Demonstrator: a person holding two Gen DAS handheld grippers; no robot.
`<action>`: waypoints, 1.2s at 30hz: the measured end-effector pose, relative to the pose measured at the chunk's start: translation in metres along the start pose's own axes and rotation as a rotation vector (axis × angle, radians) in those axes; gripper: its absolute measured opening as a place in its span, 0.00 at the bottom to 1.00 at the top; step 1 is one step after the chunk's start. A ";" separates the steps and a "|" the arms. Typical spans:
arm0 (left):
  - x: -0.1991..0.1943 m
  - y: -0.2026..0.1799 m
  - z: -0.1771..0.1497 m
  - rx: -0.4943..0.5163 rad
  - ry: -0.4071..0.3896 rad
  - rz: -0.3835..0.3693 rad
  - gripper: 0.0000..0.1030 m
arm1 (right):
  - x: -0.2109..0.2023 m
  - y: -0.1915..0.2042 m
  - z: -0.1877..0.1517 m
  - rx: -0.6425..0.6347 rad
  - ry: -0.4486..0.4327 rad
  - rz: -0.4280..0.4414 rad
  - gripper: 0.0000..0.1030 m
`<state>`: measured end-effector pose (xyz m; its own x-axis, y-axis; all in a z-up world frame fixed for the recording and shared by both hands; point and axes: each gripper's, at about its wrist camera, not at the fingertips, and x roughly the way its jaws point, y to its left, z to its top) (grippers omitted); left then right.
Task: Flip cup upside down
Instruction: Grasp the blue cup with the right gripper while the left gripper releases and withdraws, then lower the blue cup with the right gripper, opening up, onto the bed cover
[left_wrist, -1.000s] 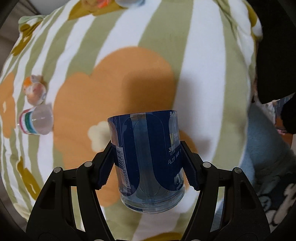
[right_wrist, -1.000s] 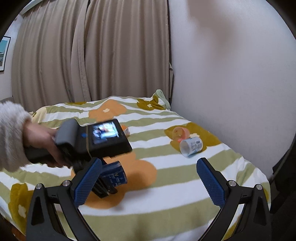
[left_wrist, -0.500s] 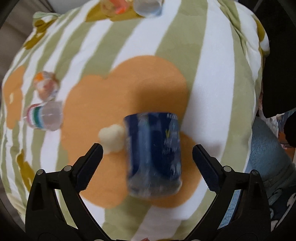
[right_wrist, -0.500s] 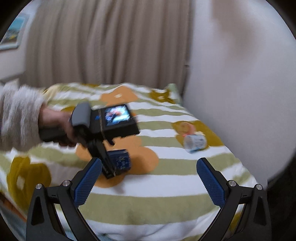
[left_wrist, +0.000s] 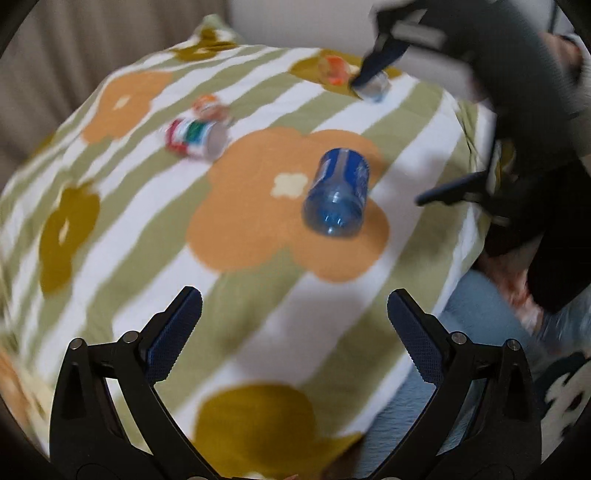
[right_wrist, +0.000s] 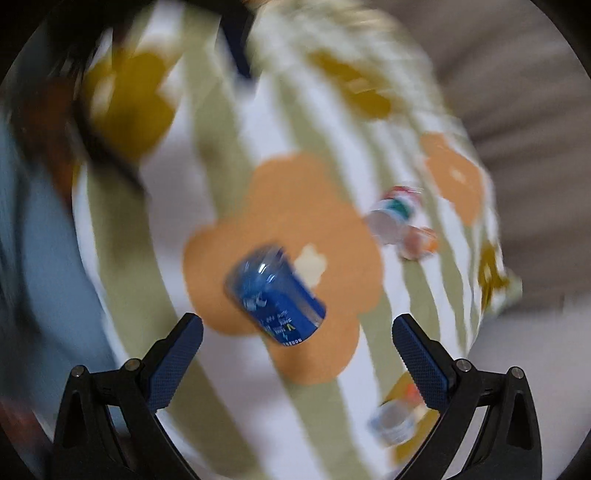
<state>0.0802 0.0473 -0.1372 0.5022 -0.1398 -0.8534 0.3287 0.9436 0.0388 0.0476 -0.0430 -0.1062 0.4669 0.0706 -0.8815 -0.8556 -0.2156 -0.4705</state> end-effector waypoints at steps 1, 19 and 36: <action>-0.003 0.003 -0.009 -0.039 -0.015 0.005 0.98 | 0.014 0.003 0.000 -0.049 0.024 0.006 0.99; 0.005 0.047 -0.074 -0.409 -0.052 -0.048 0.98 | 0.086 -0.063 0.026 0.216 0.260 0.276 0.59; -0.039 0.054 -0.092 -0.461 -0.149 -0.098 0.98 | 0.146 -0.157 -0.030 1.279 0.397 0.568 0.59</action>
<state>0.0045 0.1309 -0.1502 0.6068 -0.2440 -0.7565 0.0085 0.9537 -0.3007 0.2566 -0.0282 -0.1601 -0.1473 -0.0409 -0.9882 -0.4532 0.8909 0.0307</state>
